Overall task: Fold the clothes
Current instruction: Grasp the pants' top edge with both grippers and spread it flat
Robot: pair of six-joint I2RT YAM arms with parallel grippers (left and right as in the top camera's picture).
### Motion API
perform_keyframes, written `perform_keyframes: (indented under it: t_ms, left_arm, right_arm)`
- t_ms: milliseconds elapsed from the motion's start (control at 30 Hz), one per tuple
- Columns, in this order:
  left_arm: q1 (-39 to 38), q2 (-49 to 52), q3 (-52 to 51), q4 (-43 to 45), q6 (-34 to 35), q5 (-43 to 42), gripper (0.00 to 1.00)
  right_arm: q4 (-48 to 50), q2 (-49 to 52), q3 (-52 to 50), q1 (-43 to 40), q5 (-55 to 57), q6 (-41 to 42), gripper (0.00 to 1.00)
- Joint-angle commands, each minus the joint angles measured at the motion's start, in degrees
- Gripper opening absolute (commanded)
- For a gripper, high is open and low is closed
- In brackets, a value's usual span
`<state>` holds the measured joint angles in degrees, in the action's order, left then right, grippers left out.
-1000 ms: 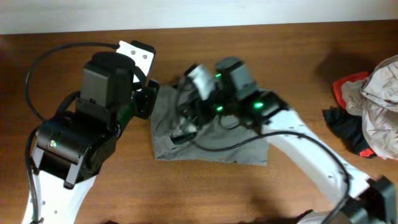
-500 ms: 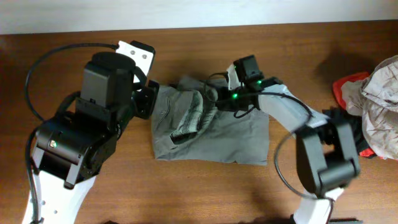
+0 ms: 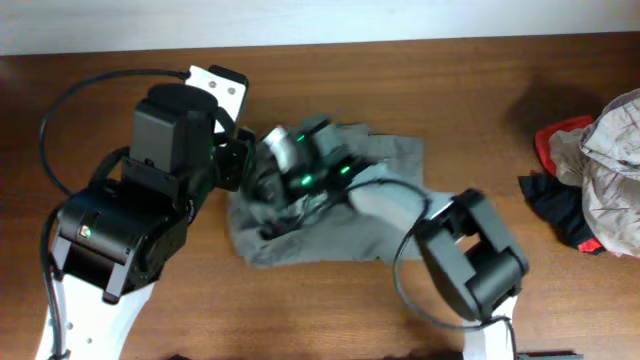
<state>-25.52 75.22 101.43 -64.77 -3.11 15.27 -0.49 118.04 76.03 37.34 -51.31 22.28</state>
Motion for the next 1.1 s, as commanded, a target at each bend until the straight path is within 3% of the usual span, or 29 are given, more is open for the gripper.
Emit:
perform_keyframes:
  t_ms: [0, 100, 300, 400, 533, 700, 867, 1067]
  left_arm:
    - [0.20, -0.35, 0.63, 0.04, 0.98, 1.09, 0.63]
    - [0.20, -0.35, 0.63, 0.04, 0.98, 1.09, 0.63]
    - [0.20, -0.35, 0.63, -0.48, 0.98, 1.11, 0.63]
    - [0.20, -0.35, 0.63, -0.68, 0.98, 1.11, 0.63]
    - [0.20, -0.35, 0.63, -0.70, 0.98, 1.09, 0.63]
    - [0.20, -0.35, 0.63, -0.57, 1.01, 1.07, 0.63]
    - [0.20, -0.35, 0.63, -0.61, 1.01, 1.09, 0.63]
    - [0.20, -0.83, 1.09, -0.42, 1.05, 1.68, 0.63]
  right_arm:
    - [1.73, -0.68, 0.17, 3.28, -6.49, -0.90, 0.05]
    - [5.53, -0.85, 0.20, 5.62, -8.28, -0.79, 0.11]
    - [5.49, -4.52, 3.30, 3.28, 0.37, 0.13, 0.13]
    - [-3.45, -7.69, 6.32, -2.10, 4.63, 0.92, 0.12]
    - [-24.61, -9.07, 9.77, -12.52, 12.11, 0.61, 0.09]
    - [-38.69, -7.96, 8.04, -22.58, 19.08, -1.09, 0.08]
    - [-37.94, -5.31, 4.24, -21.84, 20.33, -1.25, 0.08]
    - [-33.35, -0.11, 2.34, -14.12, 20.33, -1.20, 0.07]
